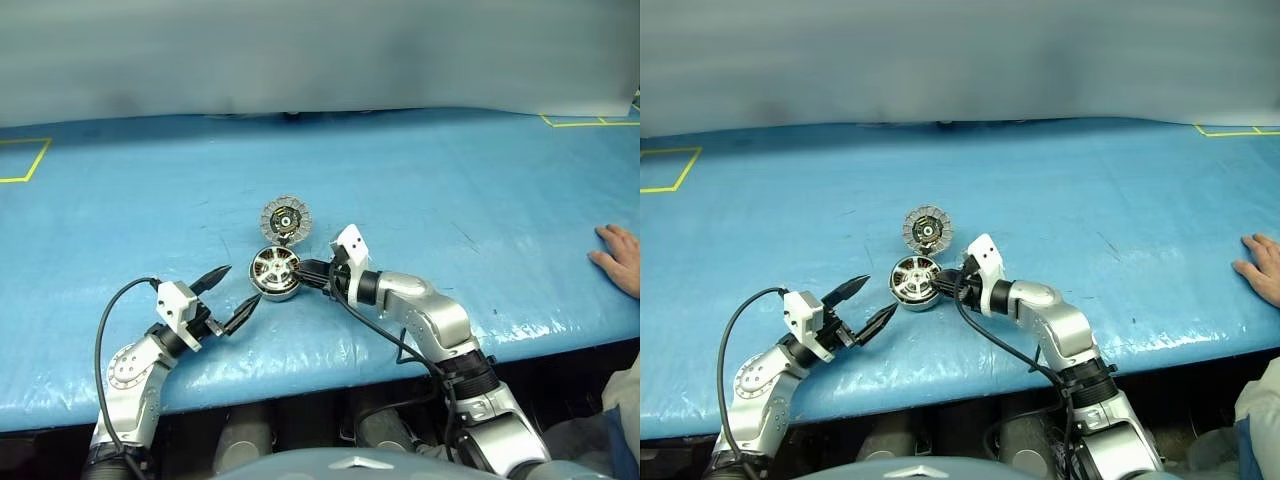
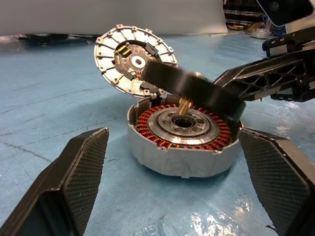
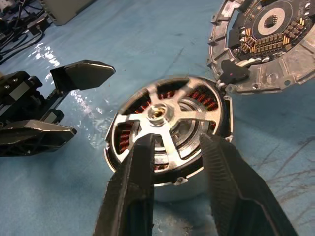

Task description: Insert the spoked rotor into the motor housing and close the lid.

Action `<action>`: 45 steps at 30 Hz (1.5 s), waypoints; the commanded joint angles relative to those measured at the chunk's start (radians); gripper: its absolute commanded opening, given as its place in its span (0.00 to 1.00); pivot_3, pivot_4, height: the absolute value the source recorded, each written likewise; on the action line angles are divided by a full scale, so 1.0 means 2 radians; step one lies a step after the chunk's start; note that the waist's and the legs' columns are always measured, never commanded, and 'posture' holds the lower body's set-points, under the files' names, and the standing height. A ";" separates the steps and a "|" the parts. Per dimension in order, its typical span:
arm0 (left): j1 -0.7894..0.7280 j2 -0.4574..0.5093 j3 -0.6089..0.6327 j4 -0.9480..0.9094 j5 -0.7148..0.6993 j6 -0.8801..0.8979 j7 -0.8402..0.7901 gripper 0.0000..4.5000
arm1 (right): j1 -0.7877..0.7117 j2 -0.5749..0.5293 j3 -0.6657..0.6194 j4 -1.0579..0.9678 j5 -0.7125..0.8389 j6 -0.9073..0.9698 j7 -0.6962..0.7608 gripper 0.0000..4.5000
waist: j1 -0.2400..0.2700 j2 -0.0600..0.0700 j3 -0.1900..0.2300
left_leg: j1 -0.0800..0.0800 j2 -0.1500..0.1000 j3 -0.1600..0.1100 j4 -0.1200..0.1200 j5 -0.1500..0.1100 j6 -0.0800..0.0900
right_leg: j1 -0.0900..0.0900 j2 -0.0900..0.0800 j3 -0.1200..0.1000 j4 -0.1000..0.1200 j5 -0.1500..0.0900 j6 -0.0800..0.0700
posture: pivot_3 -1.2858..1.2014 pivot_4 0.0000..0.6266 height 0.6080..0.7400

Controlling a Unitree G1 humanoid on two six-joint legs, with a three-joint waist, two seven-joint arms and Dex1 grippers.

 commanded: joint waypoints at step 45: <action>-0.009 -0.006 0.002 -0.001 0.000 -0.021 0.006 1.00 | -0.095 0.008 -0.077 0.041 -0.064 -0.044 -0.111 0.01 | 0.000 0.000 0.000 | 0.000 0.000 0.000 0.000 0.000 0.000 | 0.000 0.000 0.000 0.000 0.001 0.001 | 0.52 0.24 1.00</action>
